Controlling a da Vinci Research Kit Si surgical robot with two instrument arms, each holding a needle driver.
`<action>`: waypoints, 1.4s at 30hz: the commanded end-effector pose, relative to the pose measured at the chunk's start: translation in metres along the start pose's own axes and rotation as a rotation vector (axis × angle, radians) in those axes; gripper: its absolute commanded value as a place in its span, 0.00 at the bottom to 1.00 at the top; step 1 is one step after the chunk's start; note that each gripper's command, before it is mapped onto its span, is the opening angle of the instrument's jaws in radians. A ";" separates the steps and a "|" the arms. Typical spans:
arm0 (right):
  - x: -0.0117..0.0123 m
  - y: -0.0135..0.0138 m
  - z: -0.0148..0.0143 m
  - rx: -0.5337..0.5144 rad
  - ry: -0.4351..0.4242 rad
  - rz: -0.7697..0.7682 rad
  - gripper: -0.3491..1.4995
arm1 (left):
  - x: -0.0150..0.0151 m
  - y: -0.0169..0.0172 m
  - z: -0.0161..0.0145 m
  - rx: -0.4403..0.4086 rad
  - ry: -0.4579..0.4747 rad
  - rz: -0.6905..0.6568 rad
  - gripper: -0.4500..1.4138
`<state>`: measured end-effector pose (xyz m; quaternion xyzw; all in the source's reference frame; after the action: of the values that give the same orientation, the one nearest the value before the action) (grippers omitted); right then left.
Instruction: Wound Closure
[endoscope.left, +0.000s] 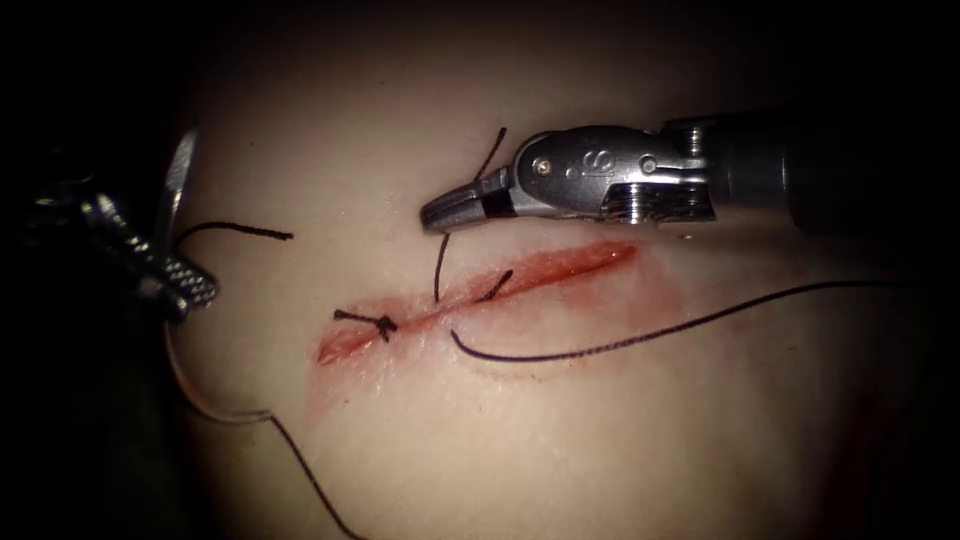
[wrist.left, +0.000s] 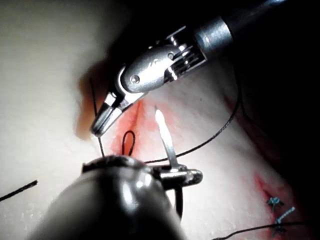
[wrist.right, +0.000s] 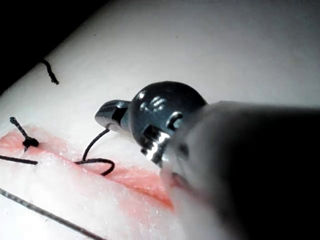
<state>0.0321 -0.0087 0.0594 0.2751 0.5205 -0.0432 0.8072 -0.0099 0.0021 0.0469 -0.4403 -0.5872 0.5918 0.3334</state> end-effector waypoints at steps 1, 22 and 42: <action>-0.0004 -0.0007 -0.0009 0.017 0.000 0.006 0.00 | 0.0000 -0.0005 0.0005 -0.001 0.000 0.000 0.00; 0.0053 -0.0076 -0.0006 0.100 0.120 -0.222 0.44 | 0.0000 -0.0004 0.0006 -0.003 -0.003 0.000 0.00; 0.0043 -0.0076 0.0035 0.150 0.105 -0.289 0.08 | 0.0000 -0.0003 0.0007 -0.005 -0.006 0.000 0.00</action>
<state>0.0334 -0.0158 0.0535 0.2802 0.5848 -0.1820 0.7392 -0.0101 0.0019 0.0466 -0.4394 -0.5897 0.5916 0.3305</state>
